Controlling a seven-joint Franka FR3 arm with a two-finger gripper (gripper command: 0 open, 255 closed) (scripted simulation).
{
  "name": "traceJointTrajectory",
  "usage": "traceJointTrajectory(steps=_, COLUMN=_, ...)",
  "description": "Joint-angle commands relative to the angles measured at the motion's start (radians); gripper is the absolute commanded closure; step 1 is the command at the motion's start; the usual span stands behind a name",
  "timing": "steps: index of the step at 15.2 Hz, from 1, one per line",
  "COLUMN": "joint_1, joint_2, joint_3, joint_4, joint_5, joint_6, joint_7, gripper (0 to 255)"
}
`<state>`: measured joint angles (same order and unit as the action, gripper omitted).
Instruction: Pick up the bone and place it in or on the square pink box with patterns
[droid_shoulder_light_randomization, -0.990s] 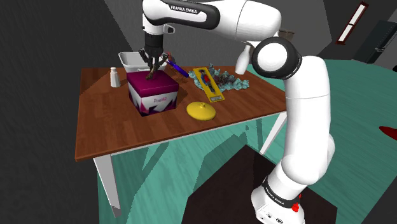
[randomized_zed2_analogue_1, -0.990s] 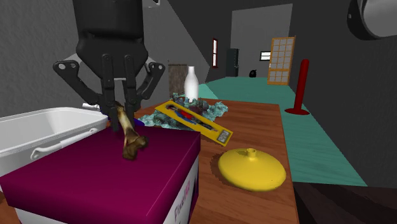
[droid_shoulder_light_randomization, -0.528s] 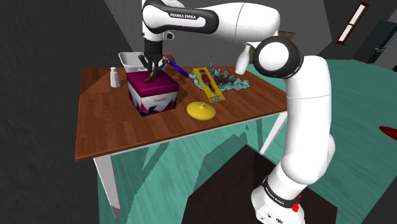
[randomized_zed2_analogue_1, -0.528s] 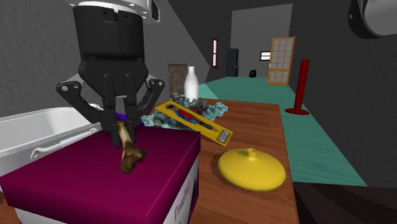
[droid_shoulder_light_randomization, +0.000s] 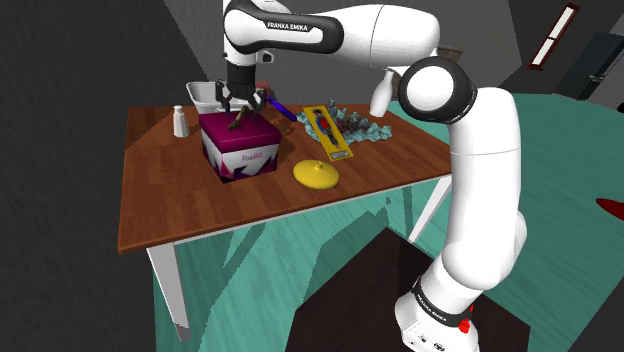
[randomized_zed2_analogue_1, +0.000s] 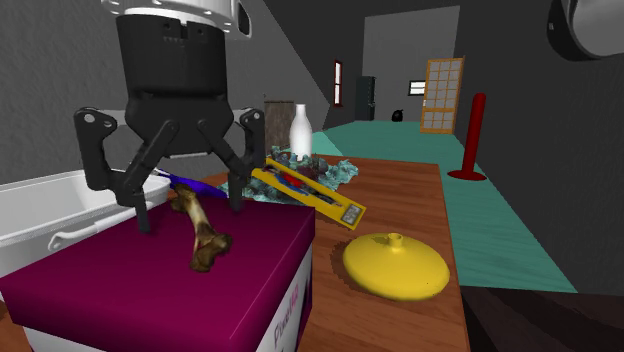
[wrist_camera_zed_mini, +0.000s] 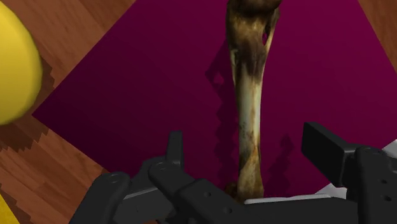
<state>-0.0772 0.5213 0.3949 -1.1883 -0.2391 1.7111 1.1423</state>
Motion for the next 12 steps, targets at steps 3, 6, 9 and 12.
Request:
traceJointTrajectory(steps=3, joint_1=0.000, joint_2=-0.001, joint_3=0.000, joint_4=-0.001, joint_5=0.000, joint_6=0.000, joint_7=0.000, gripper=0)
traceJointTrajectory(steps=6, joint_1=0.024, joint_2=0.020, joint_3=0.000, joint_4=0.136, joint_5=-0.005, joint_6=-0.115, joint_7=-0.007, gripper=0)
traceJointTrajectory(steps=9, joint_1=0.033, joint_2=0.031, joint_3=-0.001, joint_4=0.180, joint_5=-0.008, joint_6=-0.148, joint_7=-0.009, gripper=0)
traceJointTrajectory(steps=12, joint_1=0.033, joint_2=0.031, joint_3=-0.001, joint_4=0.181, joint_5=-0.008, joint_6=-0.148, joint_7=-0.009, gripper=0)
